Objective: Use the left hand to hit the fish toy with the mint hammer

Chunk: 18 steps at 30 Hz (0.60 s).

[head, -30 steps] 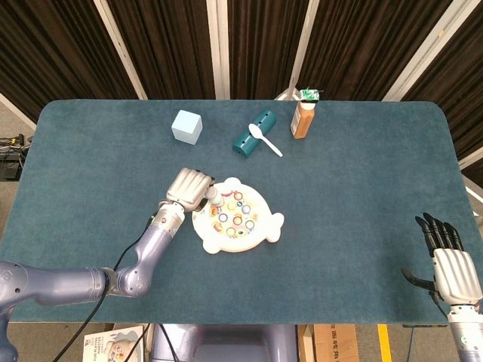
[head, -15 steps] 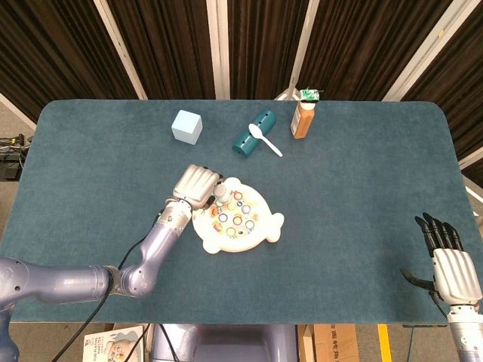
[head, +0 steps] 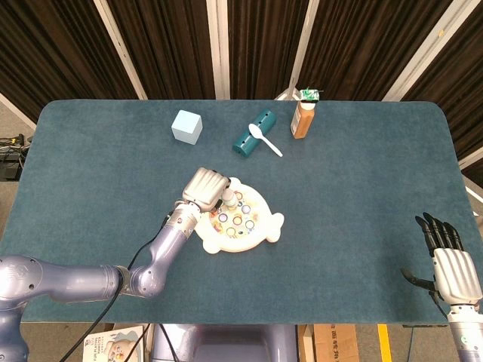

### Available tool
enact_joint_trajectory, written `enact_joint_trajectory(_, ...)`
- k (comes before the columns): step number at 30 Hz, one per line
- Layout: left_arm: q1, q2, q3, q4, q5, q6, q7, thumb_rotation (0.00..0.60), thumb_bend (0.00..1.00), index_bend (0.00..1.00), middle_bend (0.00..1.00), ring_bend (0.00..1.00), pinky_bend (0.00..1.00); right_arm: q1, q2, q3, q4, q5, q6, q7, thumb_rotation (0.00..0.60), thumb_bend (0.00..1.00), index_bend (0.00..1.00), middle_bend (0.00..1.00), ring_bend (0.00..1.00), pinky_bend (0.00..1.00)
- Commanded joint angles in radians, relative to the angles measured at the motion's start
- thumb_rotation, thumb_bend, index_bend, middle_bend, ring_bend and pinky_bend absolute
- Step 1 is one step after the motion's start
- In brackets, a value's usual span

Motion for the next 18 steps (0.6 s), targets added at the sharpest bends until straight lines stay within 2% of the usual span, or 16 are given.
enact_joint_trajectory(1,-0.006,-0.001,0.008,-0.002,-0.02,0.003,0.009,0.6,0.68,0.62,0.52,0.41,0.5,0.0,0.0,0.0,-0.001,-0.001,0.001,0.0,0.6,0.19,0.0,0.0,0.0,0.0)
enact_joint_trajectory(9,-0.024,-0.01,0.022,0.007,-0.043,0.001,0.031,0.6,0.68,0.62,0.52,0.41,0.5,-0.001,0.0,0.0,-0.003,-0.001,0.002,0.0,0.6,0.19,0.0,0.0,0.0,0.0)
enact_joint_trajectory(18,-0.021,0.002,-0.005,-0.015,-0.016,0.026,-0.008,0.6,0.68,0.62,0.52,0.41,0.5,-0.001,0.001,-0.001,-0.004,-0.003,0.002,-0.001,0.6,0.19,0.0,0.0,0.0,0.0)
